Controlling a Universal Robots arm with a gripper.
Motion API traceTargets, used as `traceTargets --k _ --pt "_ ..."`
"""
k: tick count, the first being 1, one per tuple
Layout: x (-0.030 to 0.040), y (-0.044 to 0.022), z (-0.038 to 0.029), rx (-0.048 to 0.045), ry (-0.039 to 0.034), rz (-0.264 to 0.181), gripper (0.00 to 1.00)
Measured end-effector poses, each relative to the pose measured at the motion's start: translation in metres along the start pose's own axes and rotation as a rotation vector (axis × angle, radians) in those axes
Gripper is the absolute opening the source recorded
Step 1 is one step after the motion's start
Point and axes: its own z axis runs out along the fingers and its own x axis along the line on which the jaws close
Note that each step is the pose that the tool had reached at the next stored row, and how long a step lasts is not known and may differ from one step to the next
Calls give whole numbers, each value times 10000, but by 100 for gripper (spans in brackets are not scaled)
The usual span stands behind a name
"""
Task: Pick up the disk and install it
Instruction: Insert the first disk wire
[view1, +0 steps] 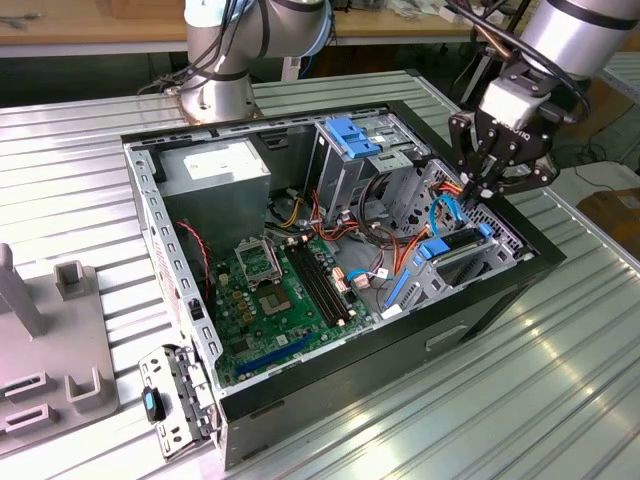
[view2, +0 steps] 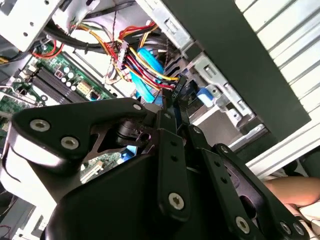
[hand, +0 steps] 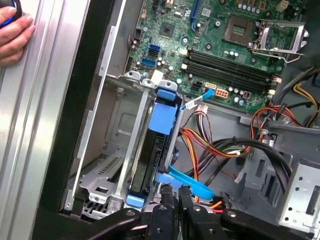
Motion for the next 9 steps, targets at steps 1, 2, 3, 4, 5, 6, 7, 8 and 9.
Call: traceTargets --k 1,2,3,4,5,6,7,8,9 --pt "29 24 2 0 0 2 16" --pt "77 39 6 -1 2 25 16" --pt "113 50 10 -1 0 44 16" --pt "122 66 11 0 0 62 16" --pt "118 79 10 0 -3 64 16" --pt "118 84 10 0 -4 64 16" --pt "117 88 10 1 -5 63 16" --pt "114 91 10 1 -6 65 16" --pt "109 100 8 3 -8 65 16"
